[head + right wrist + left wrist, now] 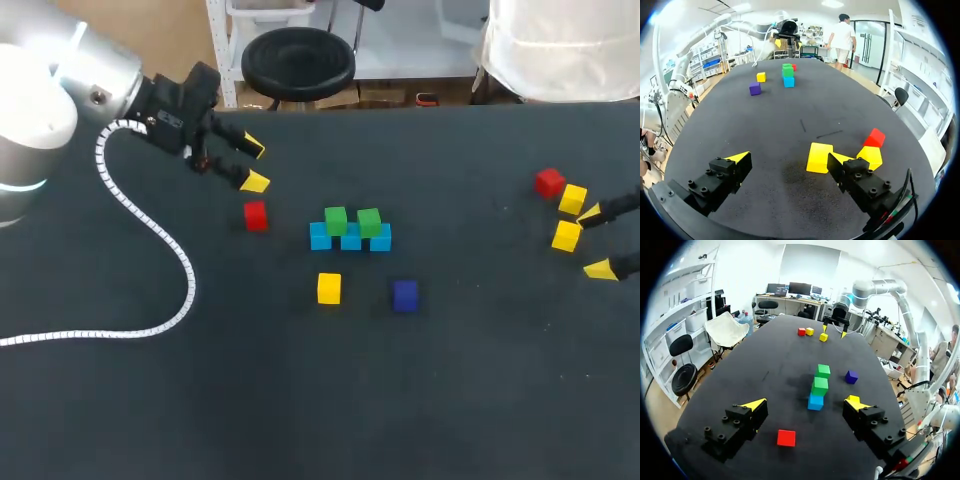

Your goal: Place the blue cubes, place green cubes on the blue cubes, place the yellow cubes on the green cubes, then place the red cubes on the yellow cubes, and place purple cube on the red cubes.

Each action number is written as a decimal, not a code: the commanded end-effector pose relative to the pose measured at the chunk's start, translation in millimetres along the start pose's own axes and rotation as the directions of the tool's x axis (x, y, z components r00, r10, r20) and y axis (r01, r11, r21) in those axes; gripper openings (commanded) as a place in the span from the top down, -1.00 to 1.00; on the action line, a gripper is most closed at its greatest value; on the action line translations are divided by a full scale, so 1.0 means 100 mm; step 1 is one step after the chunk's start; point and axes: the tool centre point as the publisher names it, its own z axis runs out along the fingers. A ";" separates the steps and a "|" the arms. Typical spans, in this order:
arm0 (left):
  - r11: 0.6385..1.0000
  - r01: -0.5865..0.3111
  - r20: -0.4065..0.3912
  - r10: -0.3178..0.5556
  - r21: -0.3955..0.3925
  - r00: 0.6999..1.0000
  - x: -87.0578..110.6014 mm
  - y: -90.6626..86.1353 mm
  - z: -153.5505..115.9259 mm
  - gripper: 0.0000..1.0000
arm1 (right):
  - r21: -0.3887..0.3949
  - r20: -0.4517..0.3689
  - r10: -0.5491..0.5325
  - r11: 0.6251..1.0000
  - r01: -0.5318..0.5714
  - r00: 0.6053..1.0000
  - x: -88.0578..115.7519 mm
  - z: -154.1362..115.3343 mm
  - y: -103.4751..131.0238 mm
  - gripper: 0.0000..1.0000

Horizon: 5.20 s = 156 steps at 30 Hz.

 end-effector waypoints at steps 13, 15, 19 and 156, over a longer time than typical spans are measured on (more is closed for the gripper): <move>1.000 0.001 -0.003 -0.001 0.003 1.000 -0.01 0.02 0.00 -1.00 | 0.010 -0.021 -0.011 1.000 0.011 1.000 -0.04 0.00 -0.09 -1.00; 1.000 0.001 -0.003 -0.001 0.003 1.000 -0.01 0.02 0.00 -1.00 | 0.008 -0.042 -0.019 1.000 0.020 0.999 -0.04 -0.04 -0.09 -1.00; 1.000 0.001 -0.003 -0.001 0.003 1.000 -0.01 0.02 0.00 -1.00 | -0.023 -0.030 -0.057 0.998 0.056 0.998 -0.04 -0.08 -0.15 -1.00; 1.000 0.001 -0.003 -0.001 0.003 1.000 -0.01 0.02 0.00 -1.00 | -0.217 -0.082 -0.449 0.879 0.424 0.890 -2.47 0.88 -0.98 1.00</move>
